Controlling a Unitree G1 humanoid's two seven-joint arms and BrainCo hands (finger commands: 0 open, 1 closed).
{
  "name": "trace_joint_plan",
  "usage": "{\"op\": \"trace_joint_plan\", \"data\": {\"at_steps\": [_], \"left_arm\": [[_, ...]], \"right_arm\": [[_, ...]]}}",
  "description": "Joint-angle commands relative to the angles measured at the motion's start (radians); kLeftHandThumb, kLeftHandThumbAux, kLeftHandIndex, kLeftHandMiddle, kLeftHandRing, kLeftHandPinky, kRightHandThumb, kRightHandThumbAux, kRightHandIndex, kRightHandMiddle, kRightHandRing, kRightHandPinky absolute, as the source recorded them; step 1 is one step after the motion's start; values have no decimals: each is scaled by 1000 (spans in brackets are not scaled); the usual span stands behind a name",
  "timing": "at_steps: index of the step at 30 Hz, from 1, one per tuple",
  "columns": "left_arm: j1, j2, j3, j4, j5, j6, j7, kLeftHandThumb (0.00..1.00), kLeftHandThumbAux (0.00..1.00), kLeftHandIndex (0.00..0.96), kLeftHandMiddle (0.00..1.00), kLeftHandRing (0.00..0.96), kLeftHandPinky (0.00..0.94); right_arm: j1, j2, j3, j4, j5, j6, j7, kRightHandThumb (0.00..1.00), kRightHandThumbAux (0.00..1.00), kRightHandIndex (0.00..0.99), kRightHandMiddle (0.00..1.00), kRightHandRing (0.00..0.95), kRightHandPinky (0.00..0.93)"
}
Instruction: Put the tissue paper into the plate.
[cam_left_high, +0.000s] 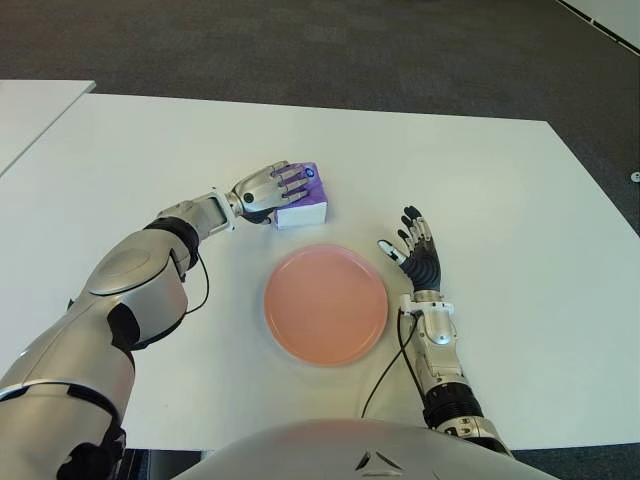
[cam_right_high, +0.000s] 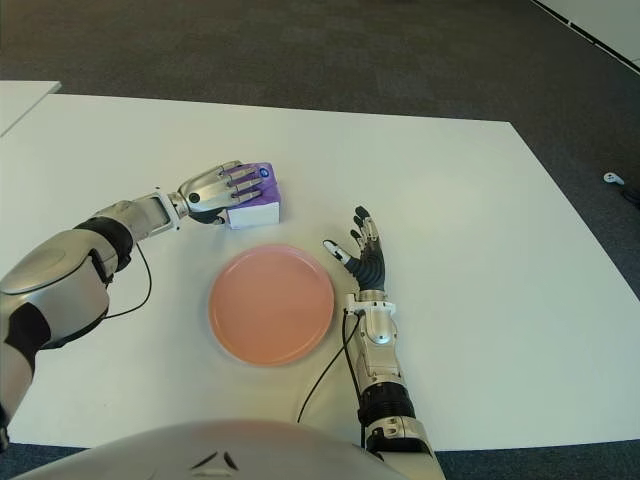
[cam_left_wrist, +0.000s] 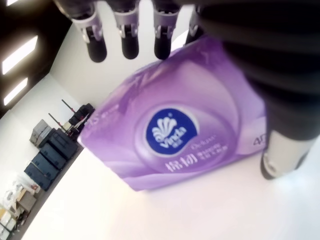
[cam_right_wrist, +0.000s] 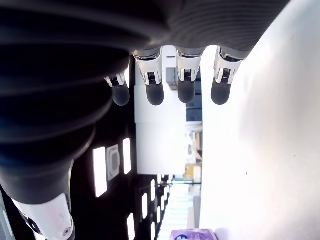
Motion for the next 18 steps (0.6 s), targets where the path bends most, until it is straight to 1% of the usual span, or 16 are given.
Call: {"op": "trace_joint_plan", "data": {"at_steps": [1, 6, 10, 12, 15, 17, 18], "left_arm": [[98, -10, -38, 34, 31, -26, -130, 215, 616, 0, 0, 0, 0], [86, -6, -7, 33, -15, -66, -184, 275, 623, 0, 0, 0, 0], [80, 4, -5, 28, -32, -96, -208, 295, 626, 0, 0, 0, 0], [83, 19, -8, 23, -32, -116, -203, 302, 627, 0, 0, 0, 4], [88, 36, -9, 16, -38, -148, -200, 341, 625, 1, 0, 1, 67], [88, 38, -4, 17, -48, -164, -219, 352, 621, 7, 1, 9, 94], [88, 45, 0, 16, -55, -185, -237, 355, 620, 8, 2, 11, 101]], "right_arm": [[166, 14, 3, 83, 3, 71, 9, 119, 724, 0, 0, 0, 0], [164, 14, -2, 74, 14, 91, 18, 132, 731, 0, 0, 0, 5], [173, 17, -3, 60, 15, 93, 23, 139, 737, 0, 0, 0, 4], [178, 18, 0, 51, 13, 91, 25, 142, 737, 0, 0, 0, 2], [186, 19, 3, 40, 9, 89, 26, 147, 732, 0, 0, 0, 0], [189, 18, 5, 34, 6, 89, 27, 149, 729, 0, 0, 0, 0], [191, 16, 6, 30, 5, 91, 29, 150, 728, 0, 0, 0, 0]]}}
